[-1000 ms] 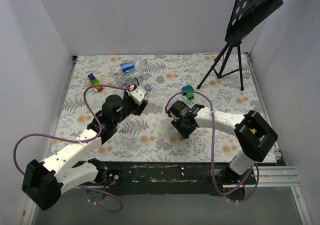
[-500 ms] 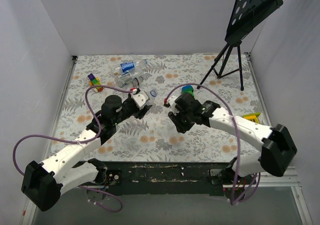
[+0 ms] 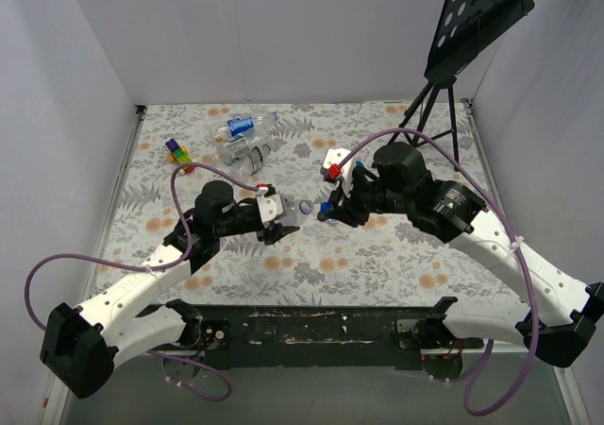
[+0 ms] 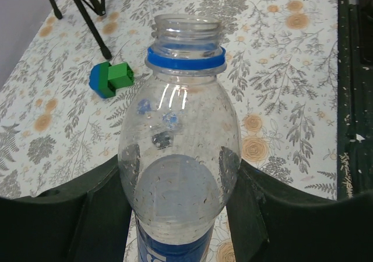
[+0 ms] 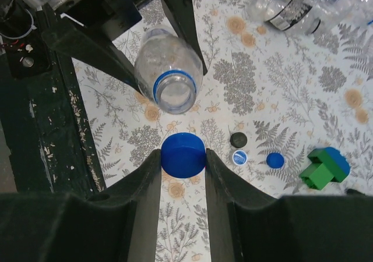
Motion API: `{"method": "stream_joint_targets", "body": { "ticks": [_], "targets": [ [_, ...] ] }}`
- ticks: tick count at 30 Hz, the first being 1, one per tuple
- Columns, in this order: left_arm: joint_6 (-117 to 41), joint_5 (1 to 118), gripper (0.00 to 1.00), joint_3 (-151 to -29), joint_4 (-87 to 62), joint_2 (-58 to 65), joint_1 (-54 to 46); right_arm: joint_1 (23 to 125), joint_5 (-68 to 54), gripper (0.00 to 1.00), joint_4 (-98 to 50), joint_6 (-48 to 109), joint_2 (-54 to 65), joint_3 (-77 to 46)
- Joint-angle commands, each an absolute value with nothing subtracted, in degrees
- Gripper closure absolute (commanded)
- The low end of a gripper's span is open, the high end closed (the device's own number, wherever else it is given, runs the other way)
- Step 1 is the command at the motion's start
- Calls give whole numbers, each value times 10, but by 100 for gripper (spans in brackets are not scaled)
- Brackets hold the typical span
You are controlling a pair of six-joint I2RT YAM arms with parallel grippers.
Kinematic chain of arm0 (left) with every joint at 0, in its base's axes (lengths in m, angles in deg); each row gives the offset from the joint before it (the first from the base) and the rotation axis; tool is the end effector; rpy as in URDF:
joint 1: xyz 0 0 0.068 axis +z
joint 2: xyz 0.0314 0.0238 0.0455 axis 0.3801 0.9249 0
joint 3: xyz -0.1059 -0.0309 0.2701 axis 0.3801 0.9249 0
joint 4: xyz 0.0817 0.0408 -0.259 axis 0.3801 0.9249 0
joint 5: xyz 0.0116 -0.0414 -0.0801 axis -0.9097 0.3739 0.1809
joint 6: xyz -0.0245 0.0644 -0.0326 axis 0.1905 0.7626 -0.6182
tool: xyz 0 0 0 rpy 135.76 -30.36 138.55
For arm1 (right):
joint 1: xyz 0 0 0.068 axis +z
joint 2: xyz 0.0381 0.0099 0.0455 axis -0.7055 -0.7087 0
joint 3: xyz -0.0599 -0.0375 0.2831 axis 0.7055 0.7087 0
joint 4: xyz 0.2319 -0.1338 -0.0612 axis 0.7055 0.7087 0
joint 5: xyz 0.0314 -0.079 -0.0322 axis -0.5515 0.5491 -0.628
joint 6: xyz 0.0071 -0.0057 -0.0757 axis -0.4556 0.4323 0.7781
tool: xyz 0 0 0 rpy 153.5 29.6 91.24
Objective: Screw on the bottle caps
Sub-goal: Screw the bottle cap onto the plastic bottle.
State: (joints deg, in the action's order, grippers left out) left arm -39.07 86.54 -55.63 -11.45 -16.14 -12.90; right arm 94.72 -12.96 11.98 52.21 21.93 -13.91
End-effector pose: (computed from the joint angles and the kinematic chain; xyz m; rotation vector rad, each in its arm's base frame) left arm 0.1808 -0.1736 0.2876 0.8262 1.7951 -1.1352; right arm 0.1601 0.2138 0.4094 -1.2493 1.6747 0.6202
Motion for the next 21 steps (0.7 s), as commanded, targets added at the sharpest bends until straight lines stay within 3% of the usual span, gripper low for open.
{"method": "stream_joint_targets", "body": {
  "ticks": [1, 21],
  "targets": [
    [-378, 917, 94, -572, -92, -161, -140, 944, -176, 90, 121, 582, 222, -177],
    [-382, 939, 96, -579, -88, -158, -150, 944, -276, 89, 115, 630, 187, -187]
  ]
}}
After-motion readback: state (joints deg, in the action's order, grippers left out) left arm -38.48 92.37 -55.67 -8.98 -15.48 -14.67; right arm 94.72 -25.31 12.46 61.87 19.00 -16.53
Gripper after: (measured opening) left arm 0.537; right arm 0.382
